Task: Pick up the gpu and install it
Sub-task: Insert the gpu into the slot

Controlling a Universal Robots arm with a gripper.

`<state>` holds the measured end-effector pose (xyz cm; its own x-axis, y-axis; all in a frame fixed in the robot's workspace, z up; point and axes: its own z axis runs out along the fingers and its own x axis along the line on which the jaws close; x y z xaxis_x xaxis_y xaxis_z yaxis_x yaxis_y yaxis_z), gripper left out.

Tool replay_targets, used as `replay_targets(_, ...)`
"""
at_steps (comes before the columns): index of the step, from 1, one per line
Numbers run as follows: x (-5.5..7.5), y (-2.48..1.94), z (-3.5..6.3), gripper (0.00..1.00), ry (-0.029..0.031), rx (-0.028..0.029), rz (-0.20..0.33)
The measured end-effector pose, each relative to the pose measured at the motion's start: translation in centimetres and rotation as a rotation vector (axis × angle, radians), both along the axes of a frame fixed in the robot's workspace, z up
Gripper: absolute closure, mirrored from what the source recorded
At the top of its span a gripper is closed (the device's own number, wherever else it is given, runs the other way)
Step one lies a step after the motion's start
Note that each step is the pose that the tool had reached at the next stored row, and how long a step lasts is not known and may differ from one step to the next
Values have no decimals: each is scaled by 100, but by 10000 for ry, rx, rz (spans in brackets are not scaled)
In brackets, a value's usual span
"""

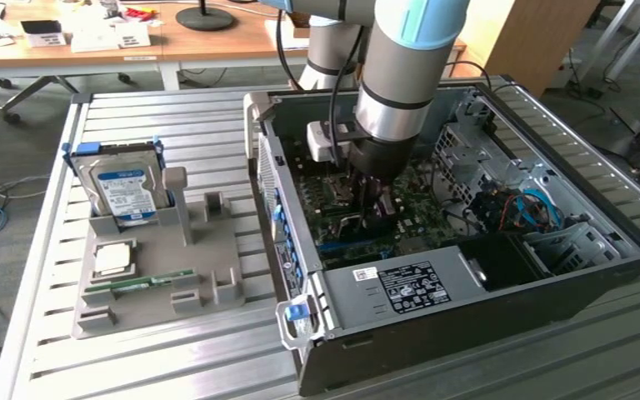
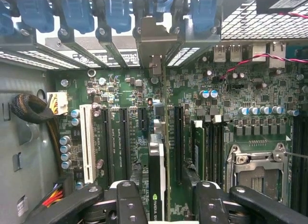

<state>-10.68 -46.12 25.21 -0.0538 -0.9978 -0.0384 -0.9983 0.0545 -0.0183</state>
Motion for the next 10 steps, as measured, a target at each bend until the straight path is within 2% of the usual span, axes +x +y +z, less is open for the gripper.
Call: replay_targets(10,-34,0,0,53,-8,0,1)
